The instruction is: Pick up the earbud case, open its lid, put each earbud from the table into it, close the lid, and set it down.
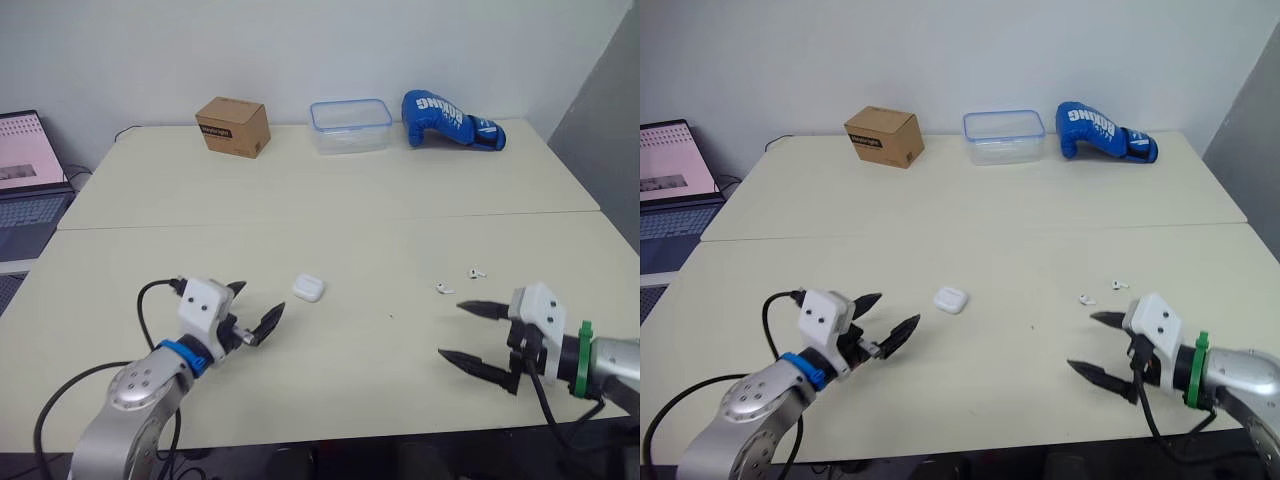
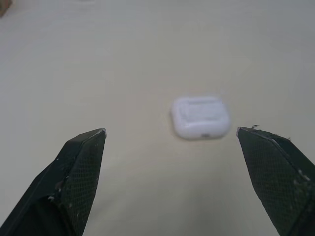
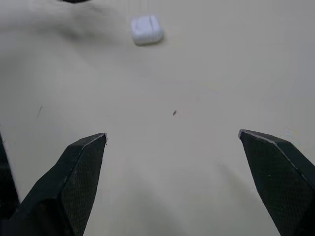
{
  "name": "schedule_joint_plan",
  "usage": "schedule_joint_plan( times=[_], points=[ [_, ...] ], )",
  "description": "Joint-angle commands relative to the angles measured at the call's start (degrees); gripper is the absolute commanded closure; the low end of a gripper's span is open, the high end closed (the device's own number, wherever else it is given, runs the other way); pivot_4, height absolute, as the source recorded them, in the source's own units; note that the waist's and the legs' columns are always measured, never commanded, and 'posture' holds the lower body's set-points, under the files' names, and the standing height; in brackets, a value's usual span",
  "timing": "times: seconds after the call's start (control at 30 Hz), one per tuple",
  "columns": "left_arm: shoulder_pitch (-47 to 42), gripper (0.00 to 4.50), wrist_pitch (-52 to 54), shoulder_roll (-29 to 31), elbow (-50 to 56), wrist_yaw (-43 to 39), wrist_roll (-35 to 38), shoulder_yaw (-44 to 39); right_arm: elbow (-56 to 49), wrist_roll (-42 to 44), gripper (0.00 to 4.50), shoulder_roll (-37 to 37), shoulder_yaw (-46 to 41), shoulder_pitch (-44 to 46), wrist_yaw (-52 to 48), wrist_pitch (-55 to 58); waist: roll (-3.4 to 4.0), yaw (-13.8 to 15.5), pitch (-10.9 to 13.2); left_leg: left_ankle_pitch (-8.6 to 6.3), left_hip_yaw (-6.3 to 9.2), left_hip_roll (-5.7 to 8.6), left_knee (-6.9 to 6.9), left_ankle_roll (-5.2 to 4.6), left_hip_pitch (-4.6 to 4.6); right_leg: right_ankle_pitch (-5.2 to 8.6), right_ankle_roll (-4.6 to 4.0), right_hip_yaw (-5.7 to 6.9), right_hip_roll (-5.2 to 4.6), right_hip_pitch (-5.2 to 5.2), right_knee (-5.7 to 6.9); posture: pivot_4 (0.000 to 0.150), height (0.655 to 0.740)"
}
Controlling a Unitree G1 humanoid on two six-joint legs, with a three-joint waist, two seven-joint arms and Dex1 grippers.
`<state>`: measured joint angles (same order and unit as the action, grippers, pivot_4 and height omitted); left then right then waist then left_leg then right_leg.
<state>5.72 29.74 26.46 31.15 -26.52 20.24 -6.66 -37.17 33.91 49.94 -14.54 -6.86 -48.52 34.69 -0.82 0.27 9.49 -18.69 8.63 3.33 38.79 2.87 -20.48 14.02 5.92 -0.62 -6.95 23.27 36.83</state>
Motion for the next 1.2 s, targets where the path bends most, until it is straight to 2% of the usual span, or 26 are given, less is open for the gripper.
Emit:
schedule_joint_plan(
  times=[0.03,0.27,0.67,0.77,1.0,1.2],
  points=[
    [-1.8,0.05,-2.6,-1.6,-3.6,0.8,-2.9,4.0,1.0,1.1,0.00,0.3,0.4,3.9,-0.6,-0.2,0.00,0.0,0.0,0.00,0.00,0.00,0.00,0.01,0.00,0.00,0.00,0.00,0.00,0.00,-0.03,0.150,0.7307],
    [-7.0,0.05,-8.0,-7.0,-12.6,3.1,-9.0,11.1,1.5,0.4,0.00,0.5,3.5,7.7,-1.1,-0.5,-0.01,0.1,0.0,0.01,0.03,0.02,0.00,0.01,-0.07,0.00,0.00,0.02,-0.02,0.02,-0.05,0.150,0.7307],
    [-9.4,0.05,-10.8,-11.6,-18.1,6.9,-13.9,13.7,1.8,0.1,0.00,0.1,4.7,9.5,-0.6,-0.7,-0.02,0.1,0.0,0.08,0.04,0.04,0.01,0.14,-0.07,-0.01,0.01,0.03,-0.03,0.04,-0.01,0.150,0.7307],
    [-10.1,0.05,-8.7,-11.5,-17.5,7.0,-14.3,13.7,2.0,0.0,0.00,0.1,5.1,9.8,-0.7,-0.8,-0.02,0.1,0.0,0.08,0.03,0.04,0.01,0.15,-0.06,-0.01,0.01,0.02,-0.03,0.04,-0.02,0.150,0.7307],
    [-14.2,0.05,7.2,-10.0,-11.1,6.0,-9.9,11.1,1.3,0.2,0.00,-0.8,6.1,9.8,0.5,-0.4,-0.02,-0.1,0.0,0.07,0.04,0.04,0.02,0.13,-0.07,0.00,0.02,0.04,-0.03,0.04,0.00,0.150,0.7307],
    [-17.0,0.05,14.6,-8.3,-9.7,5.5,-8.4,10.8,0.1,0.3,0.00,-1.9,6.5,9.2,1.8,0.3,-0.02,-0.2,0.0,0.11,0.06,0.04,0.02,0.19,-0.06,0.00,0.02,0.05,-0.03,0.04,0.01,0.150,0.7307]
  ],
)
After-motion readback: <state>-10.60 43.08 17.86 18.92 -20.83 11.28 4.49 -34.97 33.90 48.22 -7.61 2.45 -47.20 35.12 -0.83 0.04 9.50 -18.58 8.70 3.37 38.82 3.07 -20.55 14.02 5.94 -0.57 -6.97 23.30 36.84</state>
